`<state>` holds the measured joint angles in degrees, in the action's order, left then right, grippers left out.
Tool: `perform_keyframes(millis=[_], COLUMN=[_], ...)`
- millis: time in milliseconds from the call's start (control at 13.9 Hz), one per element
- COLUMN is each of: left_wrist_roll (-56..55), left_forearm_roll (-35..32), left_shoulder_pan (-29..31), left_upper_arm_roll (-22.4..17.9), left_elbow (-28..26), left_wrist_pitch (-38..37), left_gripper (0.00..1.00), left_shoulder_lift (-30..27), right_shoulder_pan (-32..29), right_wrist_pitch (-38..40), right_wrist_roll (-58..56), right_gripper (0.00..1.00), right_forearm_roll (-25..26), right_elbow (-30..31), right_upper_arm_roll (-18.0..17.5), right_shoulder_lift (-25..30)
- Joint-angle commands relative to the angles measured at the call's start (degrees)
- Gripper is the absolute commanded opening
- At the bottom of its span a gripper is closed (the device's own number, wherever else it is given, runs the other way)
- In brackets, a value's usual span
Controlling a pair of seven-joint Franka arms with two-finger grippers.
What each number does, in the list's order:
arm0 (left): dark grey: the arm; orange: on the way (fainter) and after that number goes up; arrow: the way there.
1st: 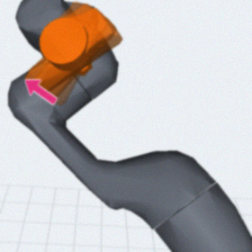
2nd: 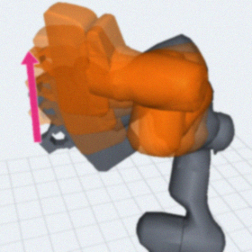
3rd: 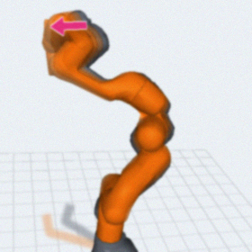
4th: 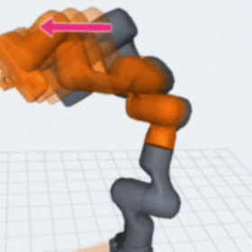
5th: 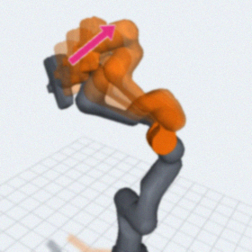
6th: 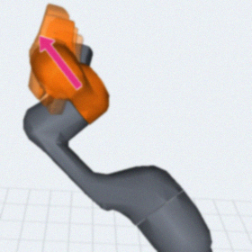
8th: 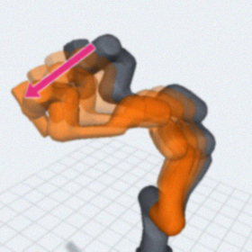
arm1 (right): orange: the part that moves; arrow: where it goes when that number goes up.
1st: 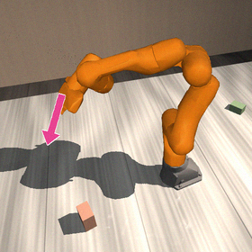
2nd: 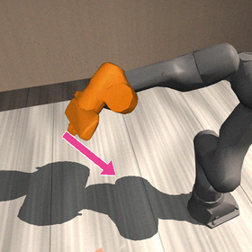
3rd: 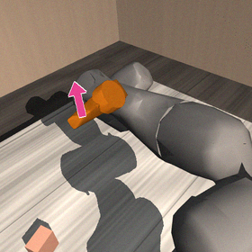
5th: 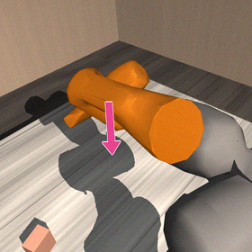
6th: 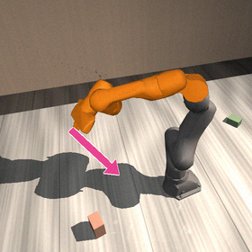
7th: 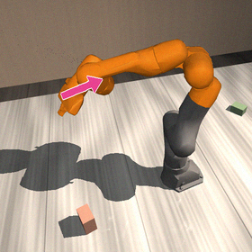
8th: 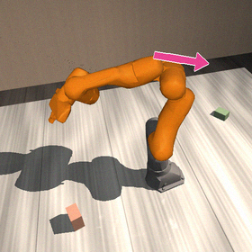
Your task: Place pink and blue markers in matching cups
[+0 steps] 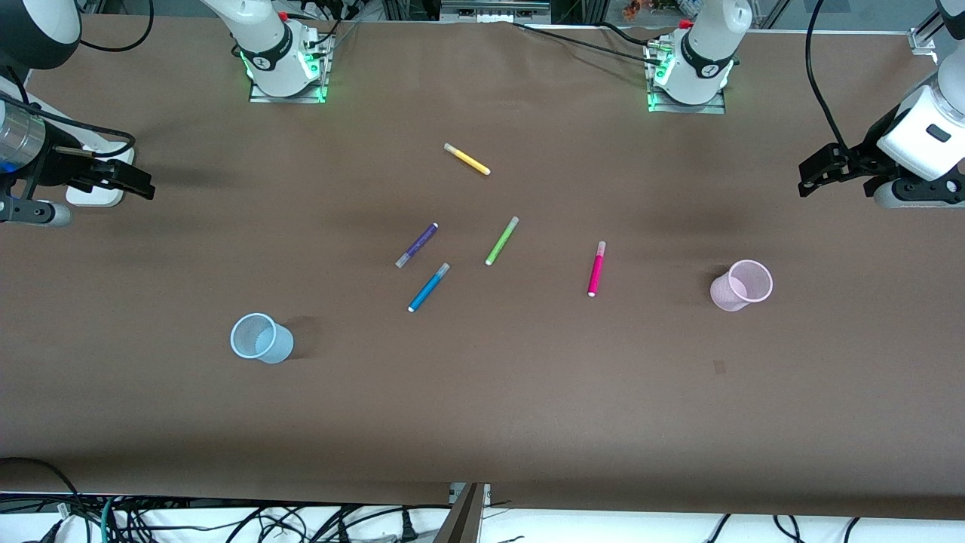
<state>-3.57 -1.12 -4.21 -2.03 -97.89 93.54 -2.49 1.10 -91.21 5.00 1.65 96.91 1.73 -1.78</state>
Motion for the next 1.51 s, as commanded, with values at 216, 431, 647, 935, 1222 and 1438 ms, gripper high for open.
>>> perform_keyframes(millis=[216, 431, 647, 935, 1222, 1438], left_wrist_roll=[0.0, 0.0, 0.0, 0.0, -0.1, -0.5], left_forearm_roll=[0.5, 0.5, 0.5, 0.5, 0.5, 0.5], left_shoulder_pan=[-0.1, -0.1, -0.1, -0.1, -0.2, -0.2], left_upper_arm_roll=[0.0, 0.0, 0.0, 0.4, 0.5, 0.8], left_elbow=[0.2, 0.2, 0.2, 0.2, 0.2, 0.2], left_wrist_pitch=[-0.6, -0.5, -0.5, -0.6, -0.8, -0.6], left_gripper=[1.0, 1.0, 1.0, 1.0, 1.0, 1.0], left_shoulder_lift=[-0.4, -0.4, -0.4, -0.5, -0.5, -0.3], right_shoulder_pan=[0.5, 1.4, 2.8, 2.9, 7.6, 12.9], right_wrist_pitch=[0.5, 0.3, -0.6, -0.6, -3.1, -7.0], right_wrist_roll=[0.3, 0.0, 0.9, 3.9, 10.1, 19.6], right_gripper=[1.0, 1.0, 1.0, 1.0, 1.0, 1.0], right_forearm_roll=[-1.0, -0.7, -0.4, -1.0, -1.5, -2.6], right_elbow=[-2.3, -2.5, -2.6, -2.6, -2.5, -2.6], right_upper_arm_roll=[-0.1, -0.3, -0.4, -0.4, -0.7, -0.7], right_shoulder_lift=[-1.3, -1.9, -2.6, -2.7, -4.5, -7.5])
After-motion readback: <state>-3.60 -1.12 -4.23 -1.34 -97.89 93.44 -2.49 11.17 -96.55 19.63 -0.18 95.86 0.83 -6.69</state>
